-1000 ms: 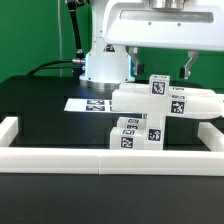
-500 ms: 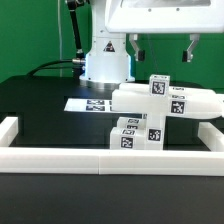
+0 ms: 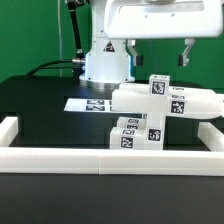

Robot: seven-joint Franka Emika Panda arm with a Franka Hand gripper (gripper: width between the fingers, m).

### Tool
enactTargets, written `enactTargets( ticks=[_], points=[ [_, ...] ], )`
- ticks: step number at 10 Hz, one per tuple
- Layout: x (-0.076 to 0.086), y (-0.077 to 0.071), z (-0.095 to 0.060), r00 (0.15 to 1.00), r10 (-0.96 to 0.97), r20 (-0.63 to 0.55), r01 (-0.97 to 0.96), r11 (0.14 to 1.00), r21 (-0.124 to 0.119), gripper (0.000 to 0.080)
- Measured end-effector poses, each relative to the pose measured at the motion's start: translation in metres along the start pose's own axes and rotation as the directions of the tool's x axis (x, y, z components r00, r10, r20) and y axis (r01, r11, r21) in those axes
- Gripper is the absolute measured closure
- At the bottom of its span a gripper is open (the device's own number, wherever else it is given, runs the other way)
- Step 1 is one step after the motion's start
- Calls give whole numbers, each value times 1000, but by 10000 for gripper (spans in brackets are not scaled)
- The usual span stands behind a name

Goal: Assemble chair

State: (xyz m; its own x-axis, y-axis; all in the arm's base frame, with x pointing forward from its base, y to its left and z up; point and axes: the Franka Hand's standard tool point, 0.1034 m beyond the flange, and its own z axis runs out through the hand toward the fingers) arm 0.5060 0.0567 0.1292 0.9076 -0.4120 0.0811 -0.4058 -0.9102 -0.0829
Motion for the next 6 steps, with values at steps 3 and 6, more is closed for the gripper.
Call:
enactTargets(
  ticks=[3,6],
  points=[
    [-17,-2,1,1000,5,19,-5,1000,1,151],
    [-18,-1,2,1000,4,21,-4,1000,-1,151]
  ],
)
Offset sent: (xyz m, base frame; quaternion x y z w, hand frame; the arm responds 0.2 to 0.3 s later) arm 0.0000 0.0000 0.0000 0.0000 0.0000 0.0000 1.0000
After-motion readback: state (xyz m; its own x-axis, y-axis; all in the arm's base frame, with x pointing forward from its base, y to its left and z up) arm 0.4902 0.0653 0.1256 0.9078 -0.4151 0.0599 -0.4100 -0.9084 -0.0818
